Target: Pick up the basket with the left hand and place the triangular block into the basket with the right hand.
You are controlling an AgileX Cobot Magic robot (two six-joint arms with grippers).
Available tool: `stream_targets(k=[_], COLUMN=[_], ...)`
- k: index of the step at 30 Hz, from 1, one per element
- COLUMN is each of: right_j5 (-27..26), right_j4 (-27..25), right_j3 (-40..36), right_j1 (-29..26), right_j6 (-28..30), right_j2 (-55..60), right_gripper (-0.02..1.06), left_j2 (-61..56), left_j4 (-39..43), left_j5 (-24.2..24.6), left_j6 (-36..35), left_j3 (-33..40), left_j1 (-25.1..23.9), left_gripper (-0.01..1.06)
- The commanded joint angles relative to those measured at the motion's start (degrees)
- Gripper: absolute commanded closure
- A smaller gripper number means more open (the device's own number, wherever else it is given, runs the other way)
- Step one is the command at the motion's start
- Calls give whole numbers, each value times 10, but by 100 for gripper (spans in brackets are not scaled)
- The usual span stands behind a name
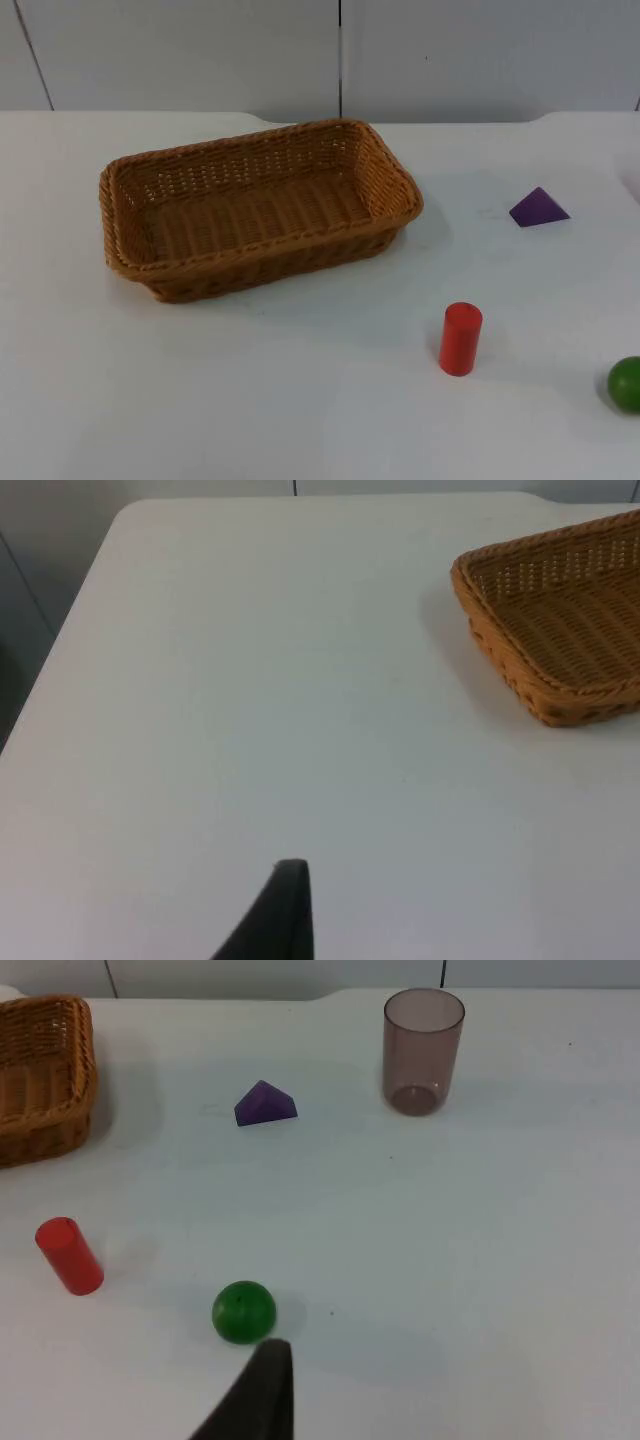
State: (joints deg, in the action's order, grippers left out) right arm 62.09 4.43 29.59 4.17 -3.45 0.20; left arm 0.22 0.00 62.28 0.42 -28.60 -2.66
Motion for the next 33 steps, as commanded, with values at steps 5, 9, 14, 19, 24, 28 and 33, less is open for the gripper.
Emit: stream_targets(k=[5,9,14,19,24,28,33], right_j5=[-36,-61,-118,-169,-212,-214,-220], right_j4=[-1,-1,1,-1,-1,-1,-1], right_j3=[21,65,128,161,163,163,163], right_j1=[-3,-3,-3,-3,-3,-3,-3], right_j6=[4,5,17,17,16,16,16], right_j2=[13,89,228,337,432,470,502], right_gripper=[-1,-1,-1,-1,-1,-1,-1], left_j2=[13,80,217,330,469,540,620], left_j4=[-36,-47,-54,-56,-56,-57,-103], left_j5=[-14,-26,-50,-99,-133,-141,-160], left_j6=[-4,-4,11,13,36,52,135], left_j3=[-4,-32,-87,-134,-199,-229,-260], left_j1=[-2,-2,-2,-2,-2,-2,-2], left_gripper=[0,0,0,0,0,0,0])
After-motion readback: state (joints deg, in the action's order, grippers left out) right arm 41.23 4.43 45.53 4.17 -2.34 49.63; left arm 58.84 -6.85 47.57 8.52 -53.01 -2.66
